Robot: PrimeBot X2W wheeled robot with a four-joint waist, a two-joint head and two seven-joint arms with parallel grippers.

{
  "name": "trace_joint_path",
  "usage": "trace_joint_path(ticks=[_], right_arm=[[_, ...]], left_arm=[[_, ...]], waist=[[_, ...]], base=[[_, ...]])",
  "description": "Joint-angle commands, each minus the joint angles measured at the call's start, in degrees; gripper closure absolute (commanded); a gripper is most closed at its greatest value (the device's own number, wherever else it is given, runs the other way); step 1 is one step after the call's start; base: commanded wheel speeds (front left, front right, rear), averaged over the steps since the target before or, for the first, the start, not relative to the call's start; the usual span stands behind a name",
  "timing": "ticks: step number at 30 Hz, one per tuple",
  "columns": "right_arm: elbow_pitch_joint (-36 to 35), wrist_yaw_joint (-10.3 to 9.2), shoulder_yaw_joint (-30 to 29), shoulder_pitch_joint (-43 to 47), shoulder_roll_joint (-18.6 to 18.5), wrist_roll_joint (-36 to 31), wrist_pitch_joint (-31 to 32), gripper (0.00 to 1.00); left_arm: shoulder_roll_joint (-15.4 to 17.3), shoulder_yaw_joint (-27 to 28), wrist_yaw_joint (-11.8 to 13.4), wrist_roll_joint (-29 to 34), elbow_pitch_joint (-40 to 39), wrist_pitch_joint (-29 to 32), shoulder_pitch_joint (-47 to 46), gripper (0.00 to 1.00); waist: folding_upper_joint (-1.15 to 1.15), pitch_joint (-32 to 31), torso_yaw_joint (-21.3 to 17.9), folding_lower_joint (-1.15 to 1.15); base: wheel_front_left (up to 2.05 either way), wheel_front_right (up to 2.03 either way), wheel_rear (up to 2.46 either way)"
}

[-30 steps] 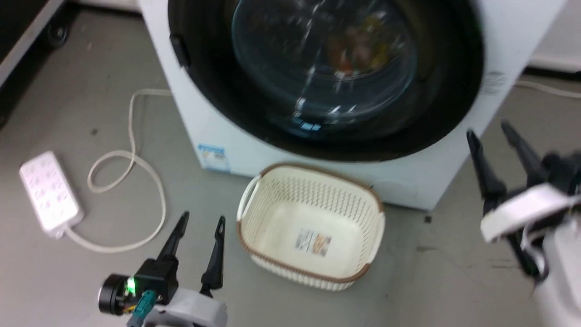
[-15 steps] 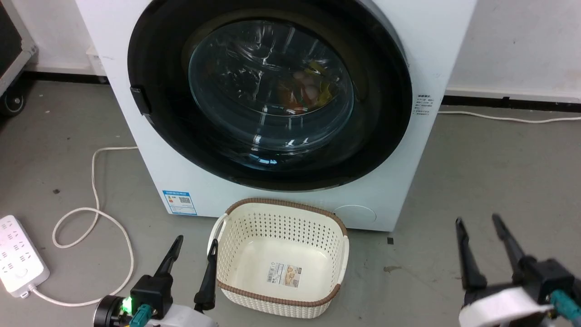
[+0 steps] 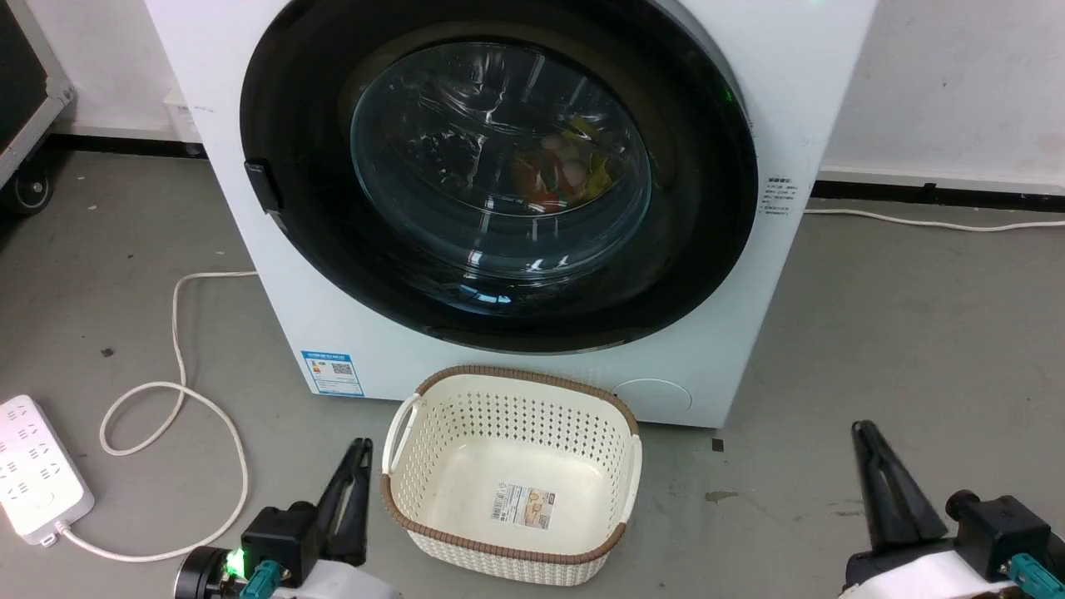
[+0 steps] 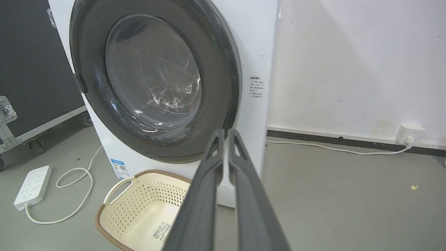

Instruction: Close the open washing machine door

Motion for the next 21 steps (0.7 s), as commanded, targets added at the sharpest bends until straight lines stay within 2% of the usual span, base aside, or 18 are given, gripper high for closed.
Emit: trace_joint_path(ticks=[1,21], right_arm=[[-0.1,0.0,0.1,0.0,0.0,-0.1,0.2,1.0],[-1.3,-0.01,0.6,-0.2,0.1,-0.7,2.6,1.0]], left_arm=[[0.0,0.0,0.1,0.1,-0.2,0.2,0.0,1.0],[-0.1,0.5,1.0,0.6,-2.1,2.6,0.2,1.0]], waist=[[0.0,0.0,0.0,0.0],[0.0,0.3,-0.2,0.0]], base=[[0.0,0.0,0.0],[0.0,0.0,0.0]])
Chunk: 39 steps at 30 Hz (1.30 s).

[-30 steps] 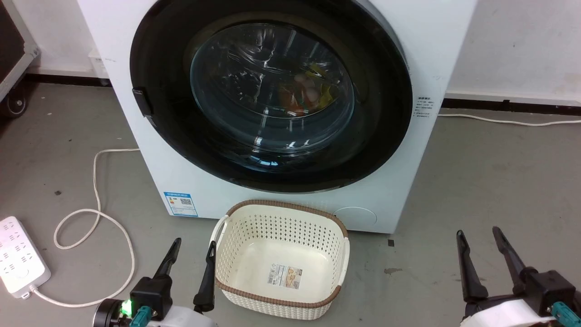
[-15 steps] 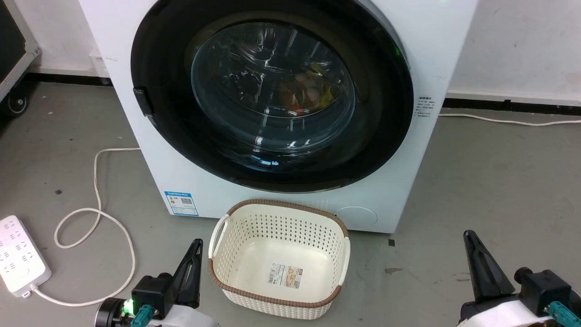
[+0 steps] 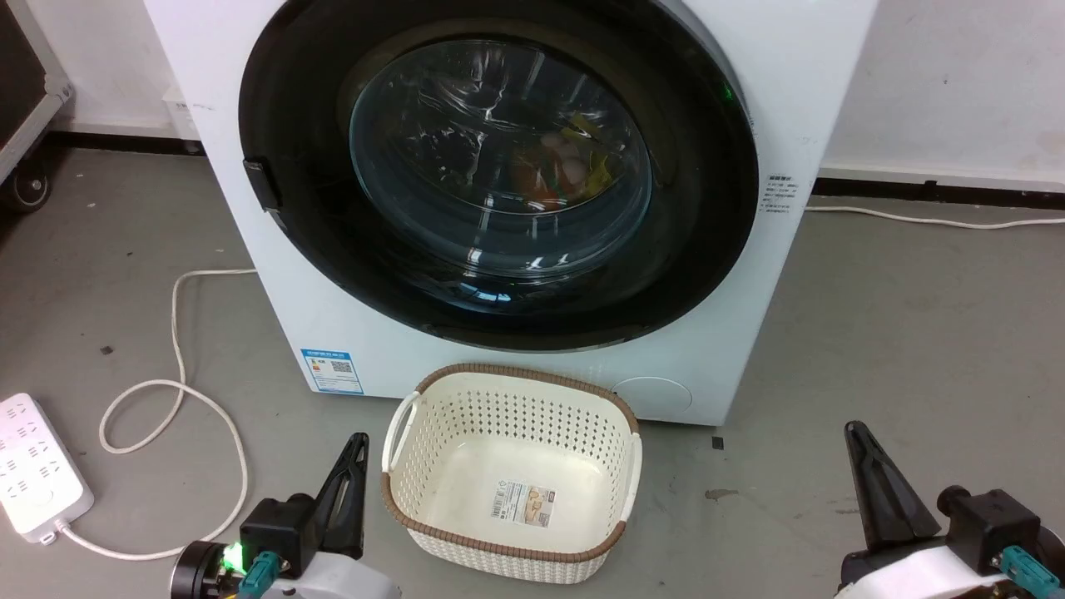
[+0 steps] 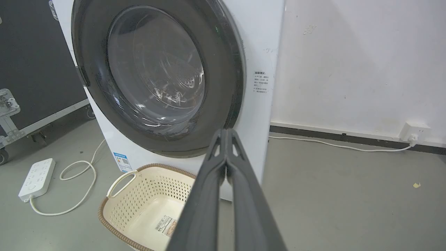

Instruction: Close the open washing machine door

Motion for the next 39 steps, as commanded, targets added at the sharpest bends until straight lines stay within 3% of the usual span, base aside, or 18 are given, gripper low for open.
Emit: trace_joint_path(ticks=[1,39], right_arm=[[-0.6,-0.01,0.1,-0.2,0.1,-0.5,0.5,1.0],[-2.8,-0.02,1.3,-0.4,0.1,-1.8,5.0,1.0]], left_arm=[[0.0,0.2,0.3,0.3,-0.4,0.4,0.2,1.0],[-0.2,1.1,2.1,1.4,-4.0,4.9,0.4,1.0]], waist=[[0.0,0.0,0.0,0.0],[0.0,0.5,-0.3,0.0]], base=[[0.0,0.0,0.0],[0.0,0.0,0.0]])
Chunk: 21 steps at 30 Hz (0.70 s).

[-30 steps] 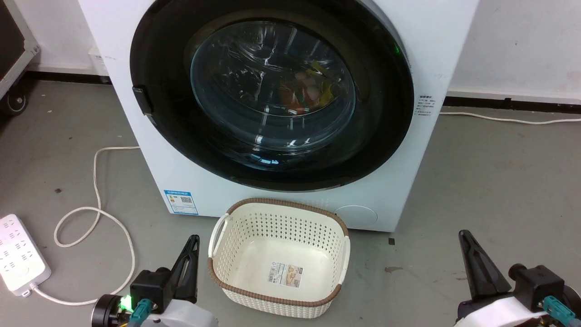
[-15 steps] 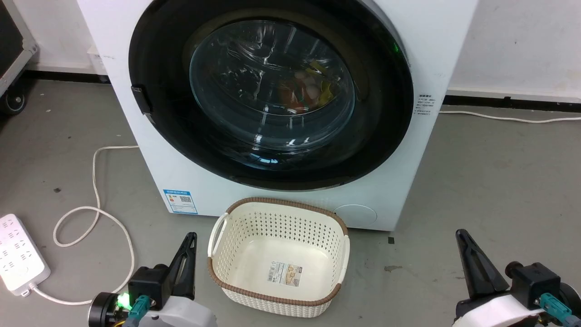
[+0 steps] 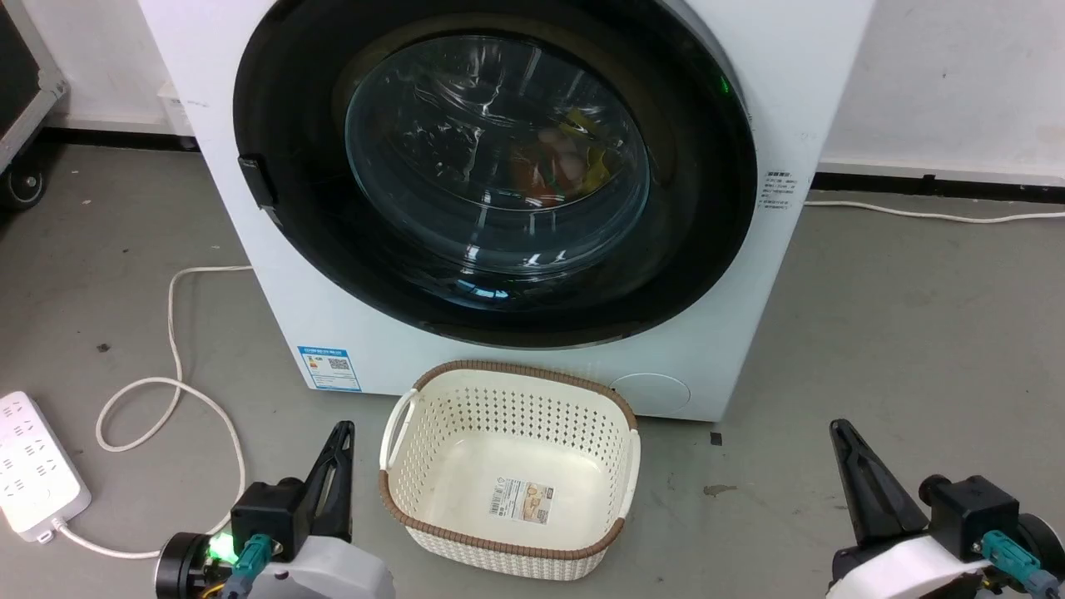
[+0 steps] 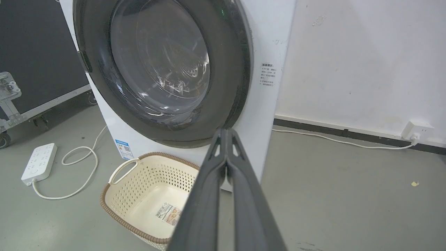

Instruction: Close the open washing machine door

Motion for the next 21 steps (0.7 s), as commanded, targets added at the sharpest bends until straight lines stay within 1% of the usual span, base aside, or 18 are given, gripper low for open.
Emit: trace_joint_path(ticks=[1,21], right_arm=[[-0.5,-0.02,0.1,-0.4,0.2,-0.3,0.3,1.0],[-1.7,-0.03,0.7,-0.5,0.2,-1.0,2.7,1.0]], left_arm=[[0.0,0.1,0.2,0.5,-0.5,0.5,0.4,1.0],[-0.1,0.6,1.2,1.0,-2.4,2.8,0.5,1.0]], waist=[[0.0,0.0,0.0,0.0],[0.0,0.2,-0.2,0.0]], base=[[0.0,0.0,0.0],[0.0,0.0,0.0]])
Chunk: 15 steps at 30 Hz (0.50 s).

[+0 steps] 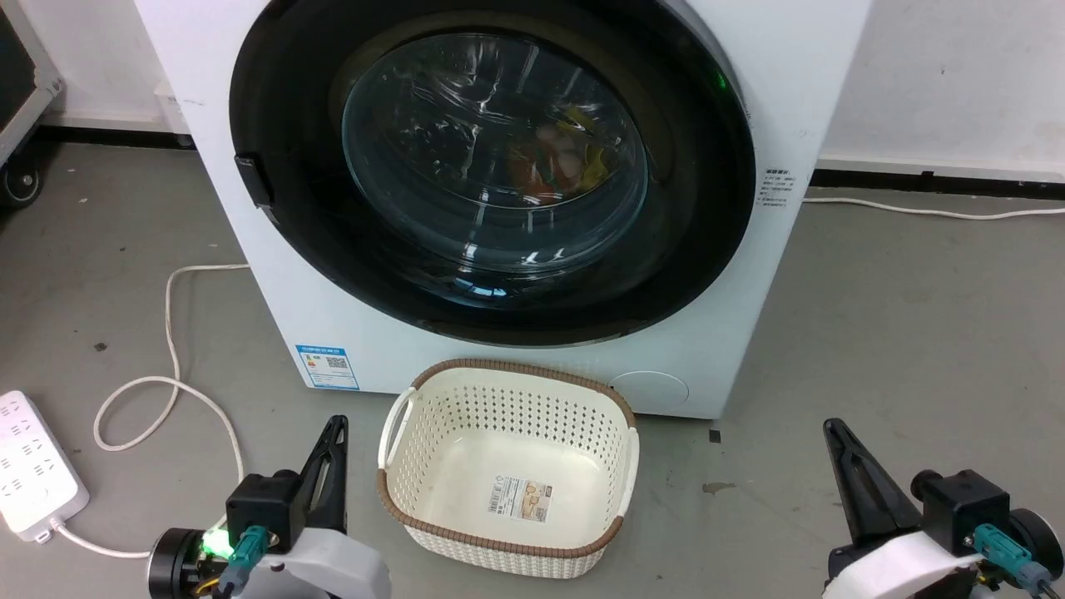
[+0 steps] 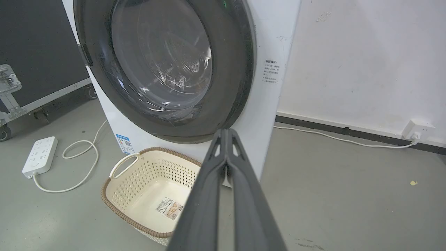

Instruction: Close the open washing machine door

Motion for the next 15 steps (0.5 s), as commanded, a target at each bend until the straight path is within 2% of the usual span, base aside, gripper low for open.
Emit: trace_joint_path(ticks=[1,15], right_arm=[[-0.6,-0.03,0.2,-0.5,0.2,-0.4,0.5,1.0],[-1.4,-0.03,0.6,-0.6,0.2,-0.9,2.1,1.0]], left_arm=[[0.0,0.2,0.5,0.4,-0.6,0.4,0.6,1.0],[-0.1,0.5,1.1,0.8,-1.9,2.1,0.6,1.0]], waist=[[0.0,0.0,0.0,-0.01],[0.0,0.2,-0.1,-0.01]], base=[[0.0,0.0,0.0],[0.0,0.0,0.0]])
